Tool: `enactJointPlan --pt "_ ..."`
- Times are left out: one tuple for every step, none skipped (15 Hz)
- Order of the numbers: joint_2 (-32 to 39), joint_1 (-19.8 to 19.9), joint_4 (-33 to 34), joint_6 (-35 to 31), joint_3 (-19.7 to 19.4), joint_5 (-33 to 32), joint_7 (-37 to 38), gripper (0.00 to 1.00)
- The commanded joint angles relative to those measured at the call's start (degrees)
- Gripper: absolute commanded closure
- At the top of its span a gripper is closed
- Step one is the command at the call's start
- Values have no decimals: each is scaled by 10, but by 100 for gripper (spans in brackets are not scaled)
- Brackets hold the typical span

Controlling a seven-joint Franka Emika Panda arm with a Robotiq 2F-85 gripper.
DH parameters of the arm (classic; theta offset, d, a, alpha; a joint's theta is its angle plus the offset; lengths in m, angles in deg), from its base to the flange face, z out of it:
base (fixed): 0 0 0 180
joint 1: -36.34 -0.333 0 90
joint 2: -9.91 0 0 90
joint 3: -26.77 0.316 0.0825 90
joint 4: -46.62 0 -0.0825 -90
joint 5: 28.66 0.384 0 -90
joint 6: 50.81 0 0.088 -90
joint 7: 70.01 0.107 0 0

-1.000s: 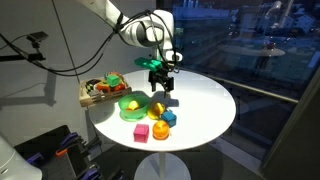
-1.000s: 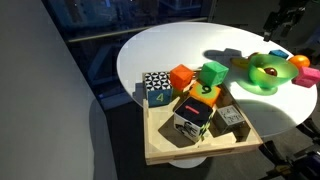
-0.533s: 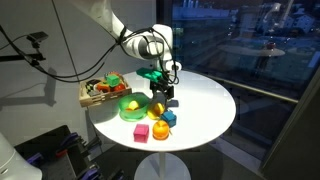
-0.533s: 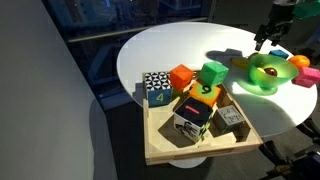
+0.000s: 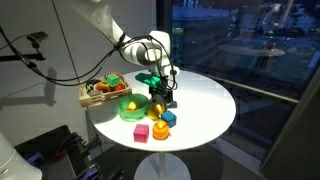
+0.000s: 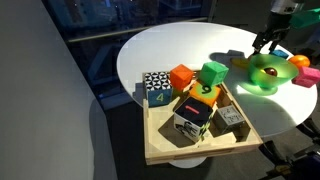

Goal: Put the yellow object inside the bowl

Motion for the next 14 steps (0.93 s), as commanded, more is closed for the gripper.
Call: enactJointPlan --pt "-2 -3 -13 -27 -3 -17 16 0" --pt "0 -2 -15 -32 -2 -15 14 0" --pt "2 -2 -17 -37 -2 -15 13 0" --pt "4 -2 -17 -41 -1 -14 12 0" --pt "6 -2 -17 -44 -1 -13 12 0" --pt "8 -2 -16 -46 -2 -13 13 0" --pt "11 -2 -14 -48 -2 -13 12 0" --pt "14 -1 -12 -48 -2 -12 12 0" --pt "17 -1 -11 -47 -2 -13 12 0" --pt "19 -1 -11 -49 -3 -13 13 3" --pt "20 -1 -10 -48 -3 -12 14 25" --pt "20 -1 -9 -47 -3 -11 14 27" --pt "19 0 -9 -44 -2 -8 12 29" --pt "15 2 -9 -41 -1 -5 10 35"
